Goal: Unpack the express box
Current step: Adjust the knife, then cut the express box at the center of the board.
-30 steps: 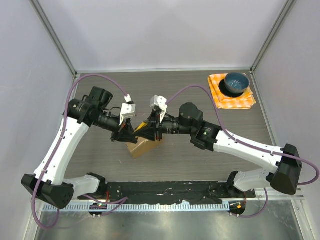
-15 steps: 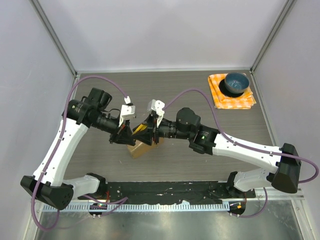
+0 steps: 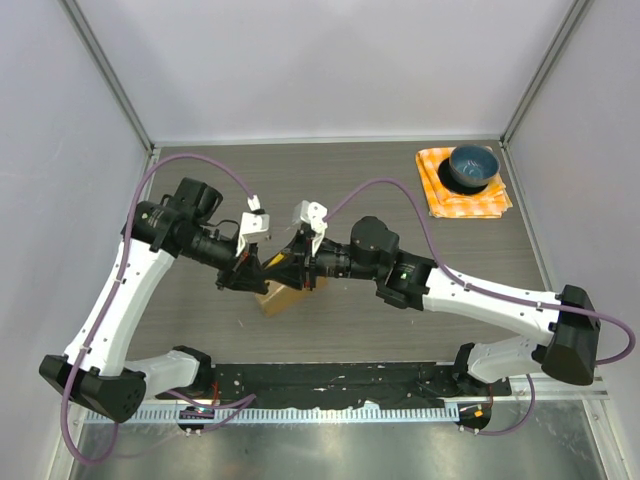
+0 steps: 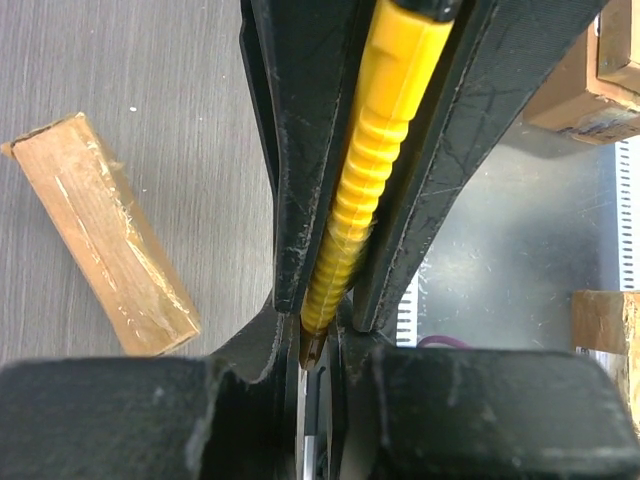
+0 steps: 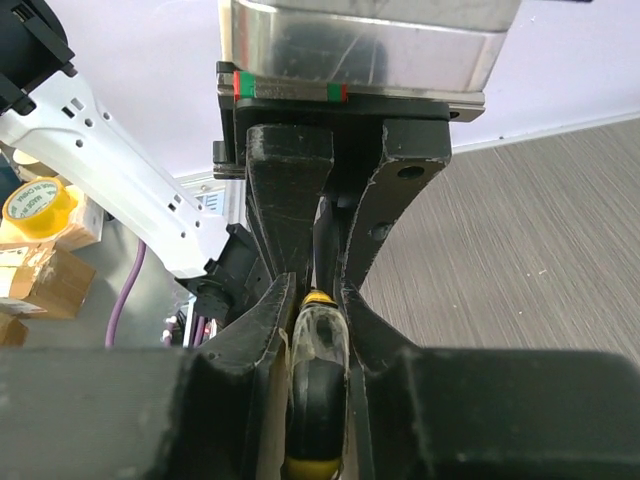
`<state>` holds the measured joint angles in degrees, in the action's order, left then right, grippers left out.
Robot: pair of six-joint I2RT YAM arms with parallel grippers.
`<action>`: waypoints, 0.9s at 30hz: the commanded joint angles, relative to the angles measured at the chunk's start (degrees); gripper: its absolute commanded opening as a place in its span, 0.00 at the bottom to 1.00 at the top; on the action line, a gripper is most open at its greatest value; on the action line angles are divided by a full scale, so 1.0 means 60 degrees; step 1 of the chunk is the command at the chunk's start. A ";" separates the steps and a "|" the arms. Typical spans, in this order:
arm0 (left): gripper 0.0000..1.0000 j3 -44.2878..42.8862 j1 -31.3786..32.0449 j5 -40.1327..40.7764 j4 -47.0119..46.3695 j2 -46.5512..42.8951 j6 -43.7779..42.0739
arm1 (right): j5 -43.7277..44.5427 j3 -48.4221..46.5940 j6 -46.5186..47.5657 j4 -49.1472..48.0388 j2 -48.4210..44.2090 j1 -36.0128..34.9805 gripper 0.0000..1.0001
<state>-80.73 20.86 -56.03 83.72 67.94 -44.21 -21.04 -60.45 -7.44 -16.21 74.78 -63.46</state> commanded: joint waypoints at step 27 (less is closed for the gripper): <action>1.00 0.1692 0.0990 0.5632 -0.5926 0.1961 0.3911 | 0.2171 0.0816 0.1255 0.3040 -0.1976 -0.1111 0.01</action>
<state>-69.97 24.08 -26.87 55.70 78.54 -22.68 -9.56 -56.27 0.73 7.14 61.67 -67.20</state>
